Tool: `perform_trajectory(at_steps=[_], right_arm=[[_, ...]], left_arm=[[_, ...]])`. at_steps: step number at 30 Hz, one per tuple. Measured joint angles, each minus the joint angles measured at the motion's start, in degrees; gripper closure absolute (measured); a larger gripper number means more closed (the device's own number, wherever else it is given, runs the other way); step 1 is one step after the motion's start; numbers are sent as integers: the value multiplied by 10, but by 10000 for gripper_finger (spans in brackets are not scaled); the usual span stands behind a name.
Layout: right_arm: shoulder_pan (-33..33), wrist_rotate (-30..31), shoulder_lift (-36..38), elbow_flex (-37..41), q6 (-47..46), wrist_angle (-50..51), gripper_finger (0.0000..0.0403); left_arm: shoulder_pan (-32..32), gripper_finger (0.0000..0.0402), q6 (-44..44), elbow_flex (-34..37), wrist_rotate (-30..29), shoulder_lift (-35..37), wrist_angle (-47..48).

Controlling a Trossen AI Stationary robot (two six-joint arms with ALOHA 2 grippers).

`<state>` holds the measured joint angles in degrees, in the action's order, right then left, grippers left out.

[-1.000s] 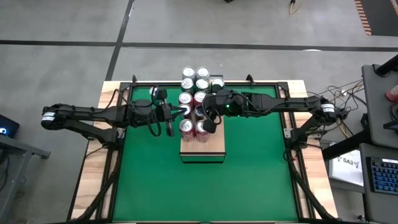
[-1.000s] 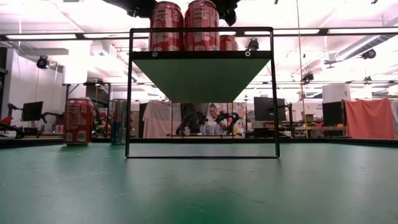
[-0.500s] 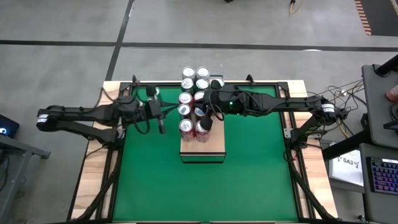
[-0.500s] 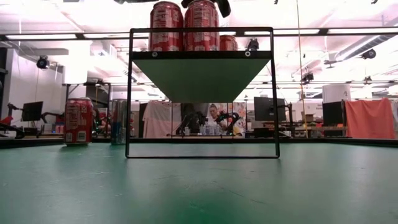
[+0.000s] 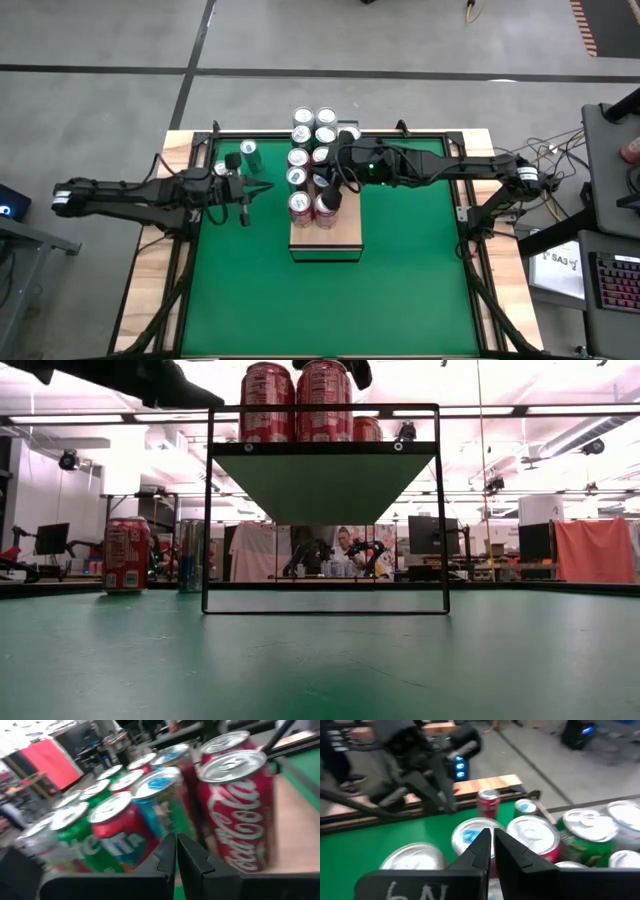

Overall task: Place canned beverage on shelf
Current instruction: Put the blue can on the shelf

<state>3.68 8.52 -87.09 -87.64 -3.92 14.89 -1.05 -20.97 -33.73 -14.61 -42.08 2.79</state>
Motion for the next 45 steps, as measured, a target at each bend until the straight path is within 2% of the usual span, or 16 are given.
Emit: perform_trajectory(at_steps=[3, 8, 14, 20, 27, 29, 30, 34, 37, 41, 45], right_arm=[[-1, -39, 8, 0, -35, 5, 390], [-2, -69, 26, 0, -91, 41, 390], [-6, -137, 45, 0, -133, 124, 390], [-11, -136, 53, 0, -173, 224, 390], [-13, -137, 61, 0, -187, 249, 390], [-13, -136, 66, 0, -184, 257, 390], [-13, -135, 69, 0, -178, 266, 390], [-23, -120, 73, 1, -147, 295, 390], [-33, -112, 73, 3, -116, 301, 390], [-39, -110, 73, 6, -54, 302, 390], [-38, -108, 73, 10, -1, 295, 390]], left_arm=[[0, 402, 9, 15, 49, 16, -2], [2, 402, 22, 31, 161, 24, 0], [3, 402, 35, 37, 168, 19, 0], [4, 402, 43, 44, 168, 19, 2], [4, 402, 57, 42, 167, 22, 7], [4, 402, 68, 26, 140, 26, 33], [4, 402, 78, 12, 107, 30, 61], [4, 402, 171, -52, -103, 35, 237], [4, 402, 252, -94, -199, 35, 335], [-6, 402, 333, -142, -233, 24, 403], [-36, 402, 350, -192, -233, -3, 430]])
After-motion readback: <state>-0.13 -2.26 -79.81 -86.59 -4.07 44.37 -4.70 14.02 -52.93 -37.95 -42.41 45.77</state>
